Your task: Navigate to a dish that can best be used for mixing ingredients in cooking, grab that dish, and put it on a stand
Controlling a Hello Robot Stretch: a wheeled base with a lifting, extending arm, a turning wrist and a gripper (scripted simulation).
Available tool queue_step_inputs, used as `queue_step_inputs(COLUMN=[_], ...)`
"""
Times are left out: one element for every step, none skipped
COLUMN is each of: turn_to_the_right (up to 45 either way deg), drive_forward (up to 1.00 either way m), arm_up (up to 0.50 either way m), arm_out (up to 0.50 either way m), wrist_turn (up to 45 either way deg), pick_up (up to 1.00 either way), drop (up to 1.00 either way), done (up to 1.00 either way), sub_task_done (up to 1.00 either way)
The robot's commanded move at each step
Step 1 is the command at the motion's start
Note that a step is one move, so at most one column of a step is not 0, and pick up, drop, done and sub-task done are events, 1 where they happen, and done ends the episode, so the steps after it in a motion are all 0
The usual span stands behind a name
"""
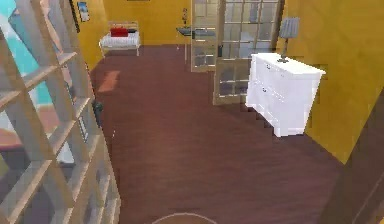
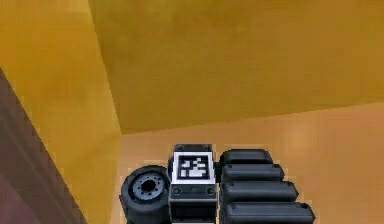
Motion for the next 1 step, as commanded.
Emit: queue_step_inputs(turn_to_the_right=[0.0], drive_forward=[1.00], arm_up=[0.00], arm_out=[0.00], wrist_turn=[0.0], pick_up=[0.00], drop=[0.00], done=[0.00], sub_task_done=[0.00])
